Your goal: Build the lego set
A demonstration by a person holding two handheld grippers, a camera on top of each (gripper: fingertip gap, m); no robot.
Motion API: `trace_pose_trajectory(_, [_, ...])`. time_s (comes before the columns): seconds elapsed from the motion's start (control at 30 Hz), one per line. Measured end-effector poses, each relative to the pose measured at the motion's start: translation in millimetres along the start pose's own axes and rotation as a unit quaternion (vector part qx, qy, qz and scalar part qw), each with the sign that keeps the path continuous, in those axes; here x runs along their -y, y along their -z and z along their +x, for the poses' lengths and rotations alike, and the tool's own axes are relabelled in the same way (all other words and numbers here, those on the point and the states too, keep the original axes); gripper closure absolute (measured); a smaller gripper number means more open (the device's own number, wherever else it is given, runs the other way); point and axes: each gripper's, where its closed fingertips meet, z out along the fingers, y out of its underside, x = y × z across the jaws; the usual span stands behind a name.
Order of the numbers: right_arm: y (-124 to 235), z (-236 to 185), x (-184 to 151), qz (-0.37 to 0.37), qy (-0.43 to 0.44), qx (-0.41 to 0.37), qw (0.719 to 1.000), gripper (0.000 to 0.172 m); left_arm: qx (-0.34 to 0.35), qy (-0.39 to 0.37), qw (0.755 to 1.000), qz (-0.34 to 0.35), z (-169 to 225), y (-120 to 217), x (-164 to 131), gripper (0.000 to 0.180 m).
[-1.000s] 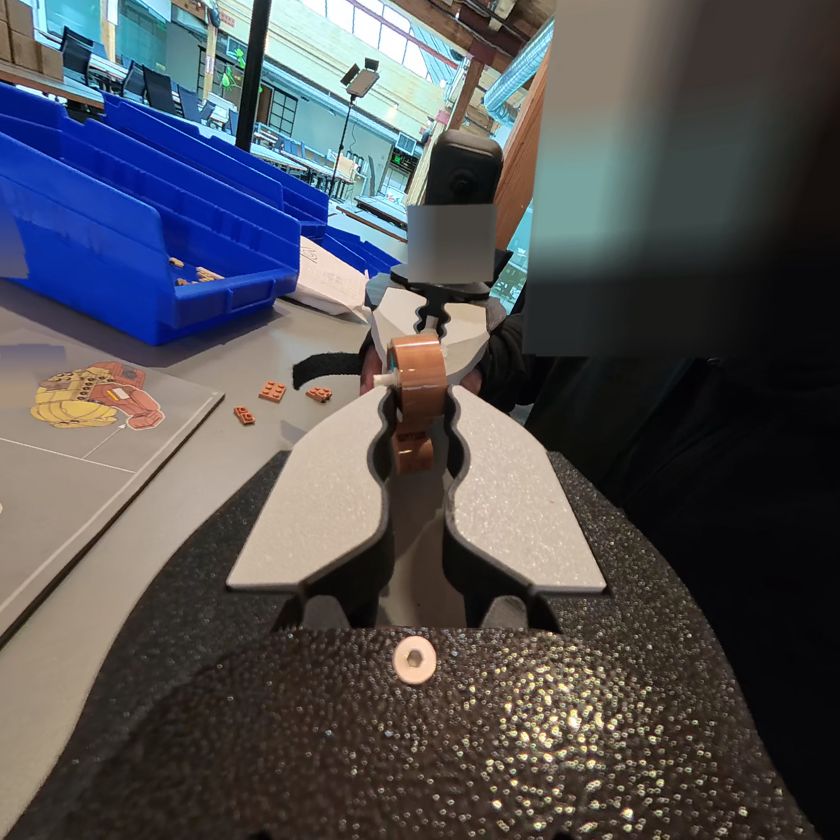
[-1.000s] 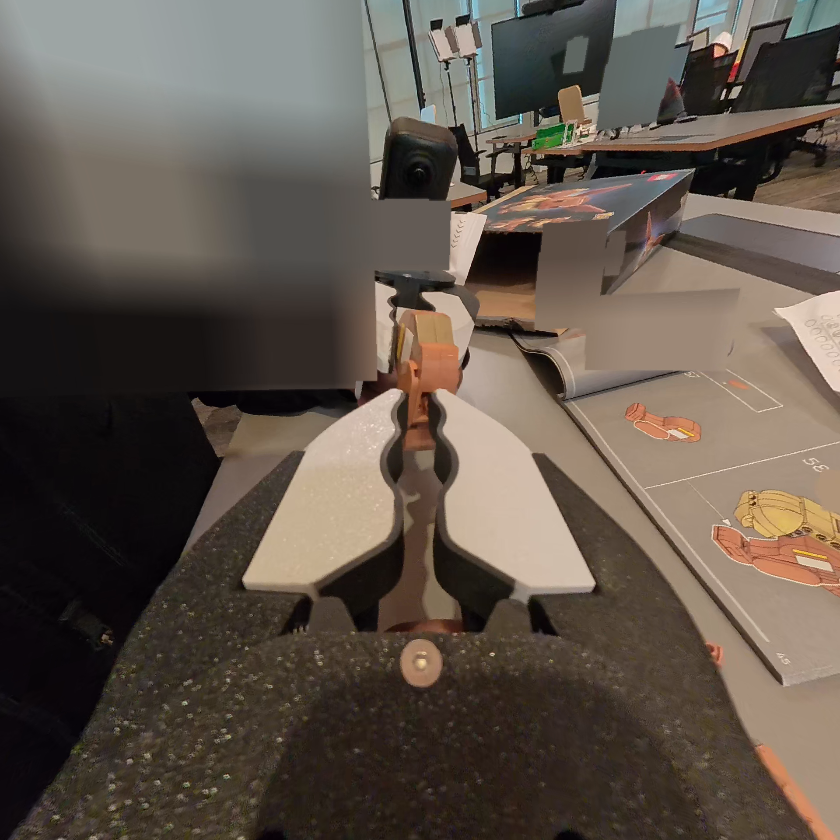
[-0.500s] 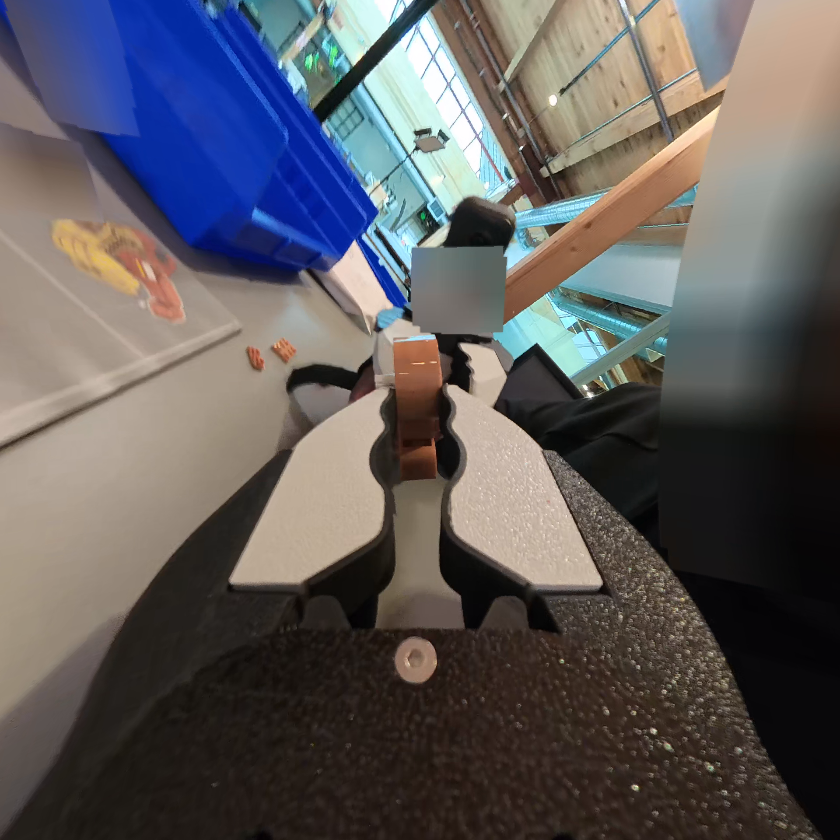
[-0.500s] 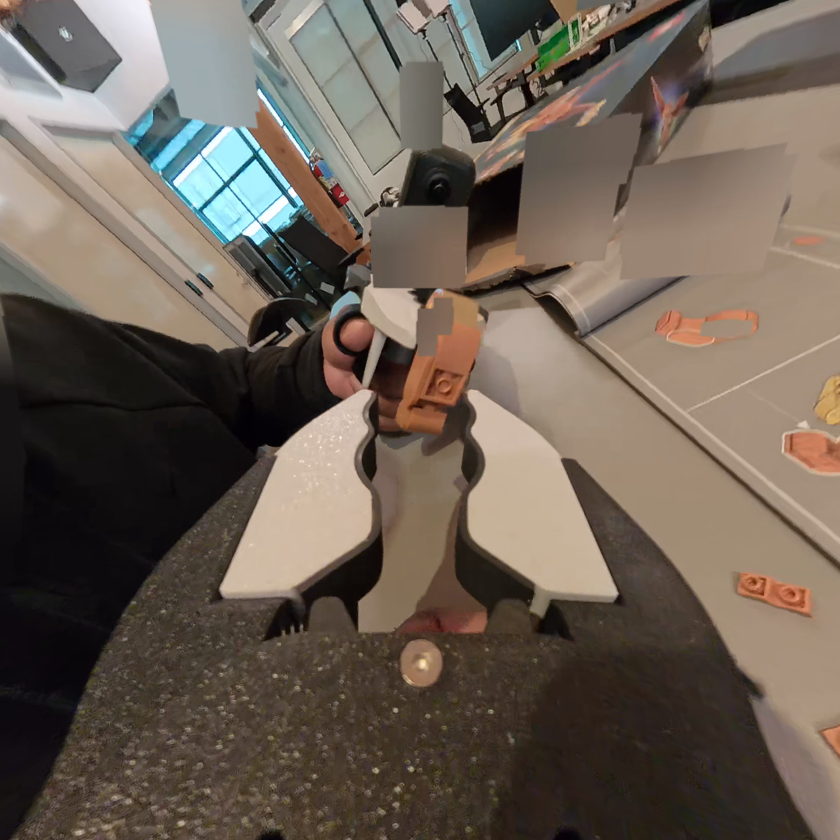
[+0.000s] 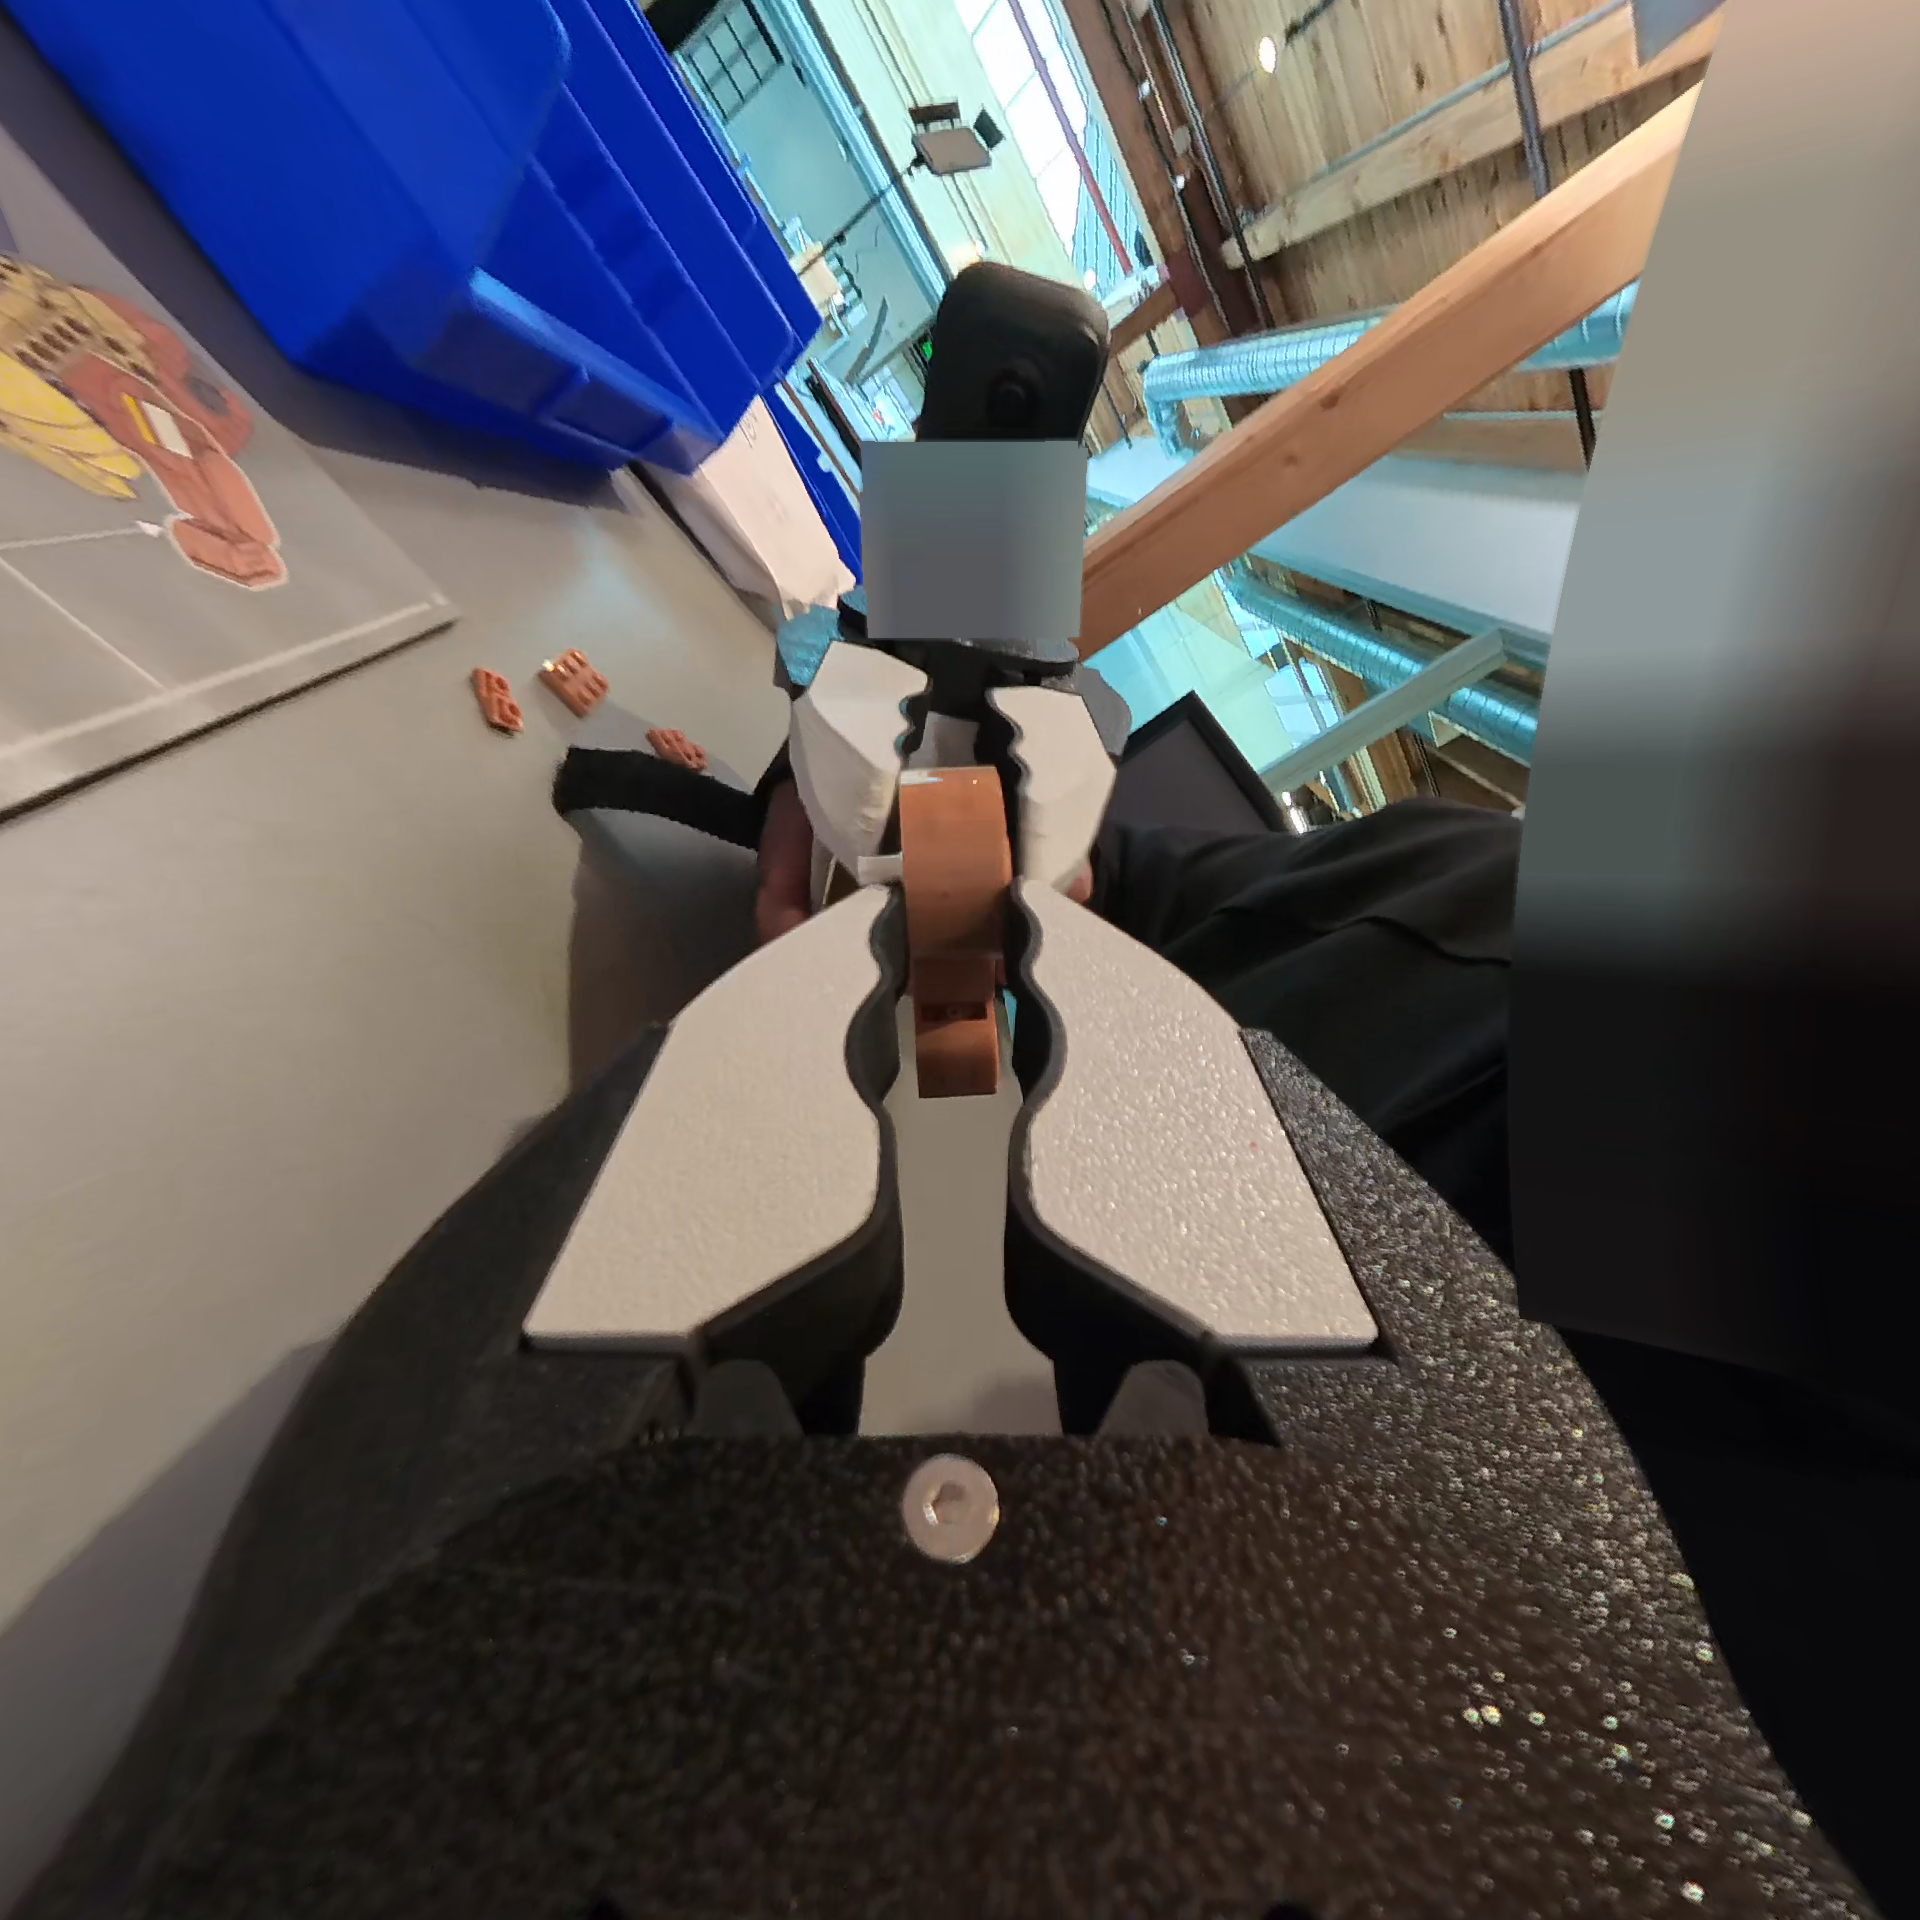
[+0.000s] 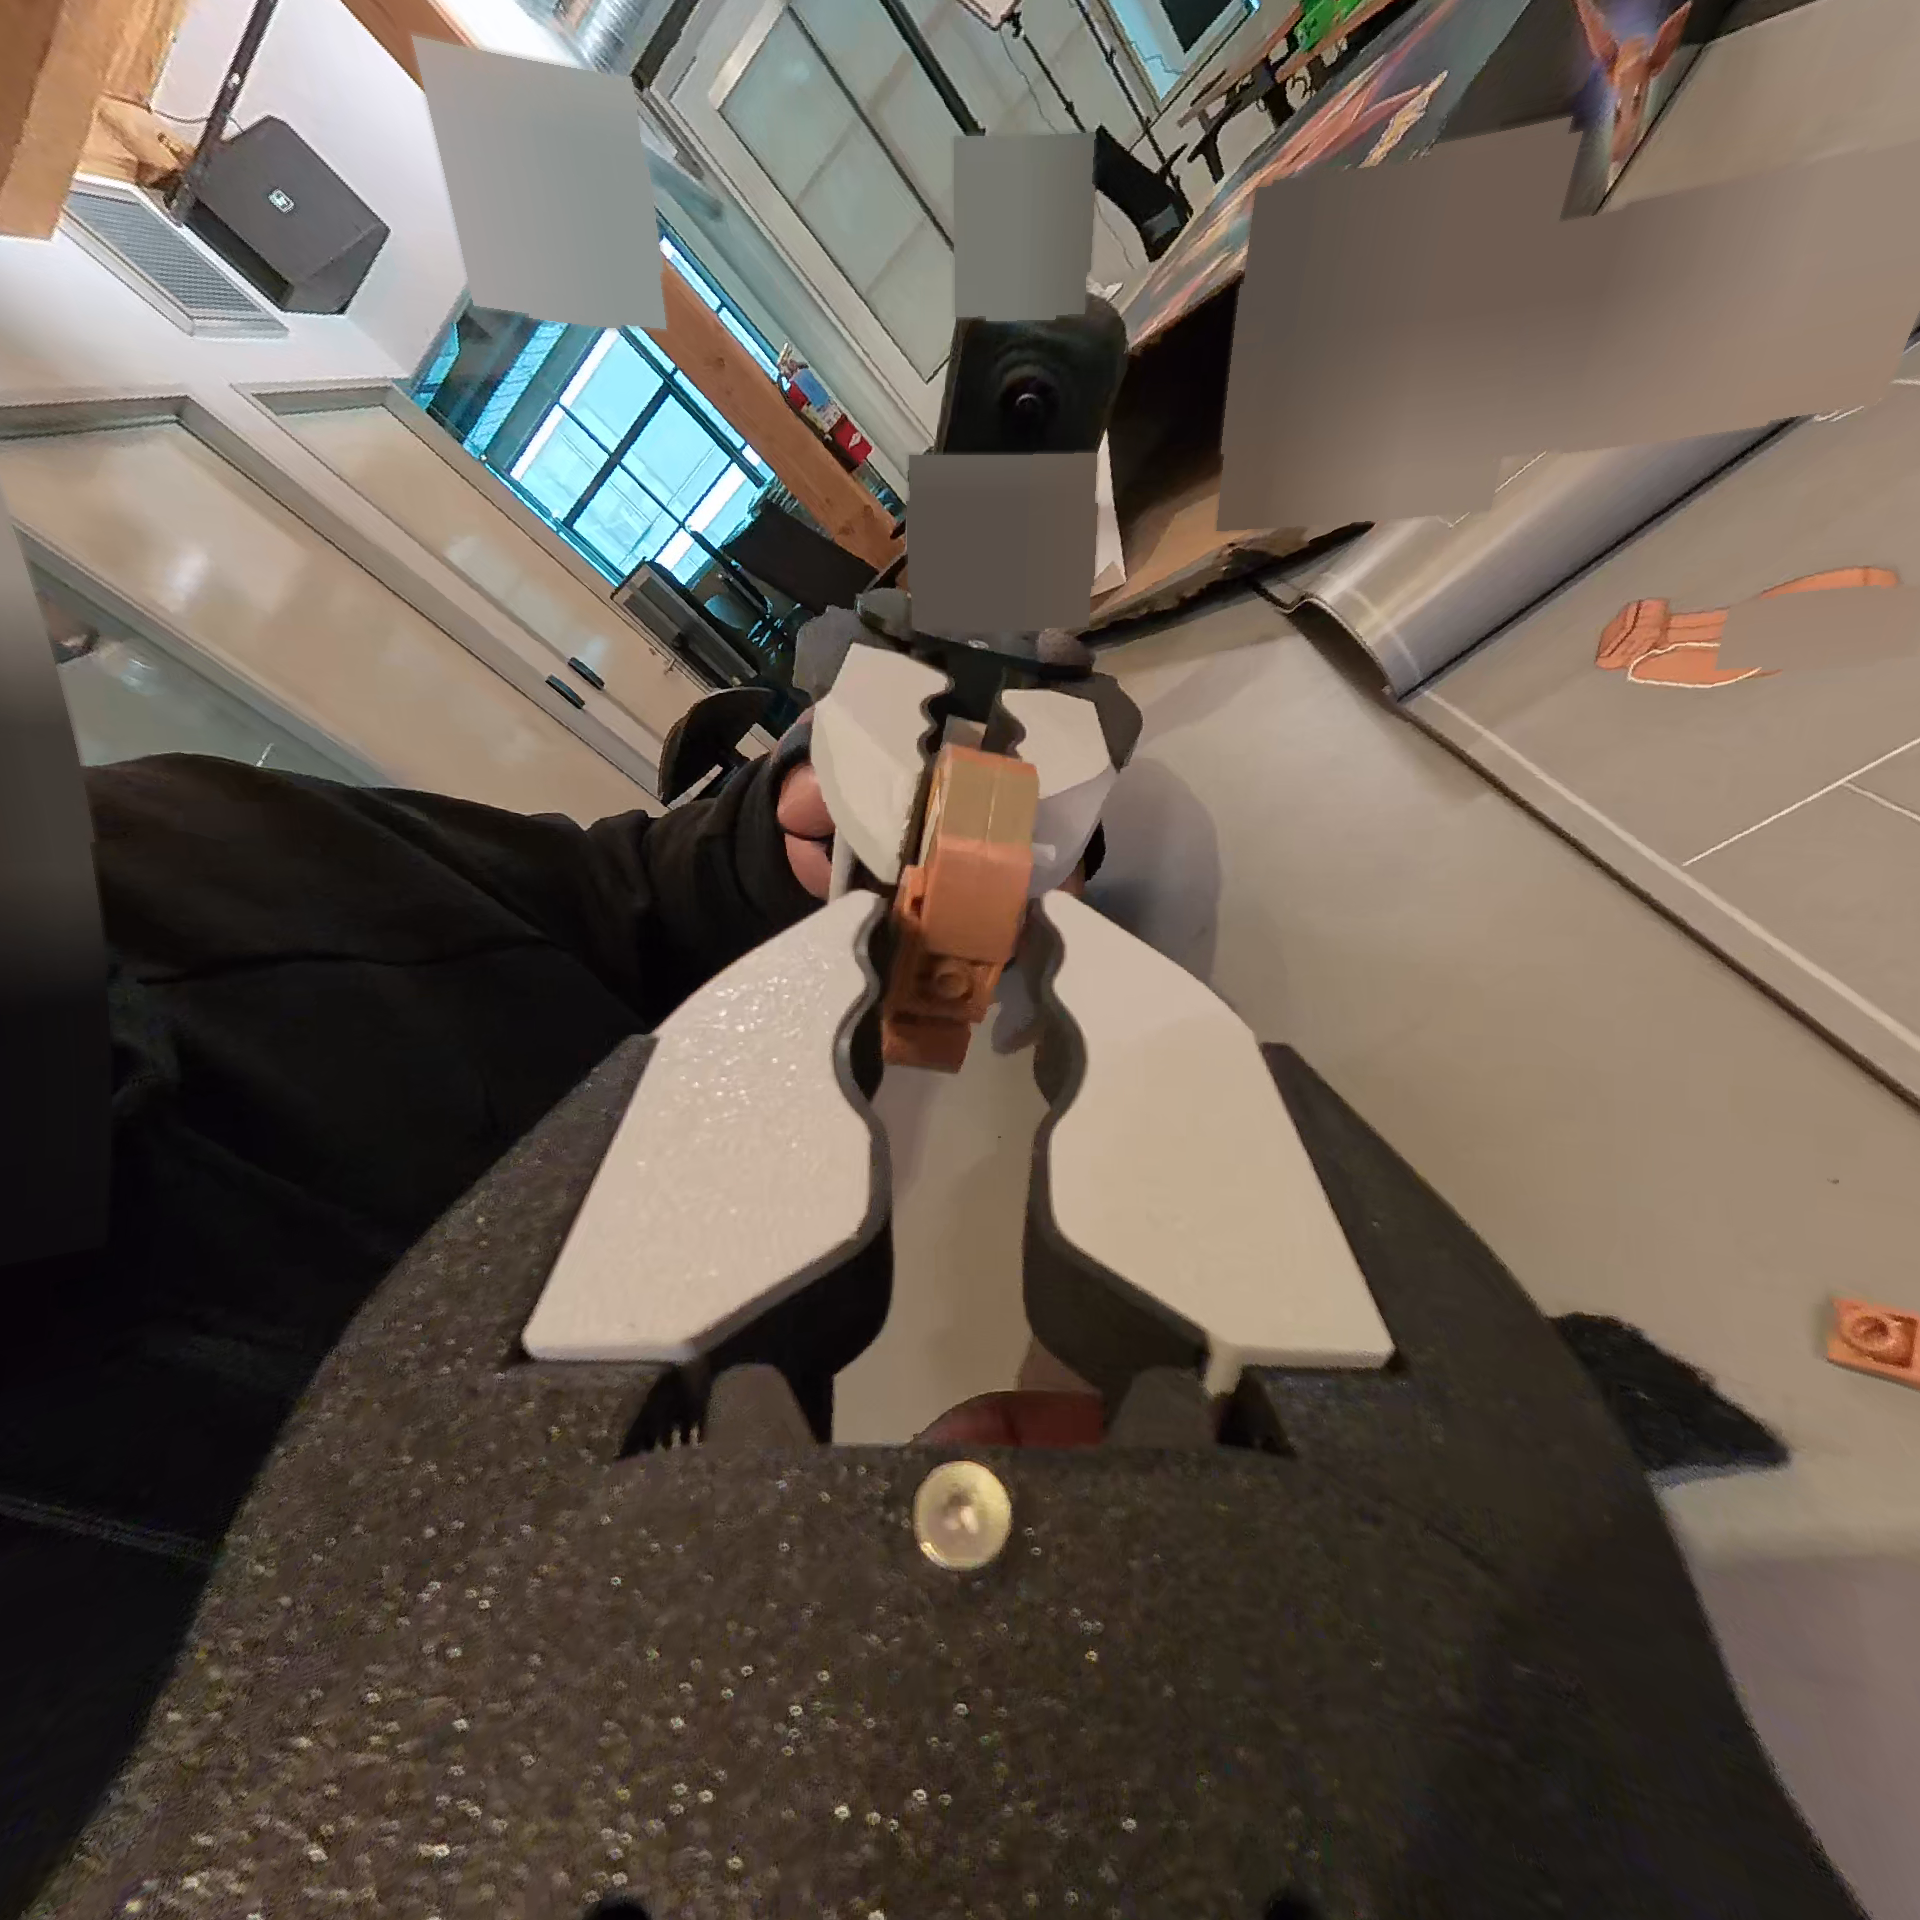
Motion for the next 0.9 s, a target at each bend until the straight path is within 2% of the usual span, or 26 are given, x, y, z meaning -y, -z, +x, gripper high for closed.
trace_pose_trajectory(0.4, [-0.6,-3.3,-4.2,-0.012,0.035,0.000,0.999,0.151,0.002,-0.035,0.999,-0.020,2.8,0.4,-3.9,0.163])
trace_pose_trajectory(0.6, [-0.5,-6.7,0.3,0.003,0.001,0.022,1.000,0.151,-0.005,-0.041,0.999,-0.008,4.4,1.2,0.1,0.164])
trace_pose_trajectory(0.7, [-1.8,-10.5,-3.4,-0.009,-0.007,0.035,0.999,0.135,-0.006,-0.045,0.999,0.026,4.9,5.2,10.9,0.164])
trace_pose_trajectory(0.9, [-5.3,-7.7,-7.8,-0.018,-0.004,0.017,1.000,0.139,0.008,-0.055,0.998,0.013,2.4,3.0,7.4,0.164])
